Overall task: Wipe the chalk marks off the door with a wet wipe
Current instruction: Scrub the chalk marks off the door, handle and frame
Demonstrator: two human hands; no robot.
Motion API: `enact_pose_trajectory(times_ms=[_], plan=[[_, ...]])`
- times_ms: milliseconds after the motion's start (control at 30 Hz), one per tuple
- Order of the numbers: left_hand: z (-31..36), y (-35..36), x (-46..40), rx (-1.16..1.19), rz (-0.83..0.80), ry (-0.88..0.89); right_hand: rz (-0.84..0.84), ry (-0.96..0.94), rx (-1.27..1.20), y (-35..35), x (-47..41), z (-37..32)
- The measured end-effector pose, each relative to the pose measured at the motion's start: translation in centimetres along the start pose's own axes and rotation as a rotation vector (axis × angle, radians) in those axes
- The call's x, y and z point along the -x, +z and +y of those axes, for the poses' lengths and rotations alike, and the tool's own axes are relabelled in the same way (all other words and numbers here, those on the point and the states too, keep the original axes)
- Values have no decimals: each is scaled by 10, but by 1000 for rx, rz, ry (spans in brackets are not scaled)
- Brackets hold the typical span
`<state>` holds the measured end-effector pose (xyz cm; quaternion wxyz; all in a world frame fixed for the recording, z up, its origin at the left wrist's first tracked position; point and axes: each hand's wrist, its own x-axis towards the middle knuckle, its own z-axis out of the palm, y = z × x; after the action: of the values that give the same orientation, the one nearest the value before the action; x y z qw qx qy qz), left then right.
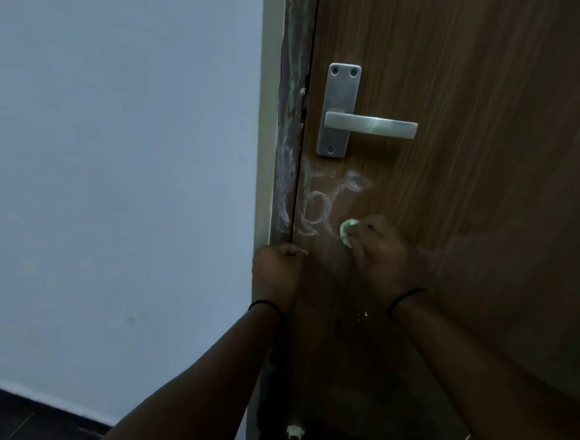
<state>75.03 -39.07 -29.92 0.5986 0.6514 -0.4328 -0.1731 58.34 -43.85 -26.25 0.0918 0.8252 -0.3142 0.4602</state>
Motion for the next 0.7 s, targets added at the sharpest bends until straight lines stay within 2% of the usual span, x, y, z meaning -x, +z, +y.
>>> enact_pose_trajectory(times_ms=[67, 200, 267, 367, 400, 533, 600, 700], plan=[[-1, 3, 0, 21, 14, 9, 16, 26, -49, 14, -12, -14], [-3, 7, -1, -25, 57, 38, -198, -73, 144, 38, -8, -24], [-3, 7, -2, -38, 72, 43, -154, -45, 97, 32, -1, -17], [-1, 9, 0, -39, 87, -4, -28, 164, 0, 26, -11, -11], [1, 10, 1, -37, 82, -24, -30, 176, 27, 27, -18, -15], [-1, 11, 6, -64, 84, -56, -169, -111, 166, 46, -16, -36], [-3, 11, 5, -42, 85, -63, -249, -118, 139, 45, -10, -31], [-4, 14, 4, 26, 97, -106, -138, -57, 159, 37, -20, -21]])
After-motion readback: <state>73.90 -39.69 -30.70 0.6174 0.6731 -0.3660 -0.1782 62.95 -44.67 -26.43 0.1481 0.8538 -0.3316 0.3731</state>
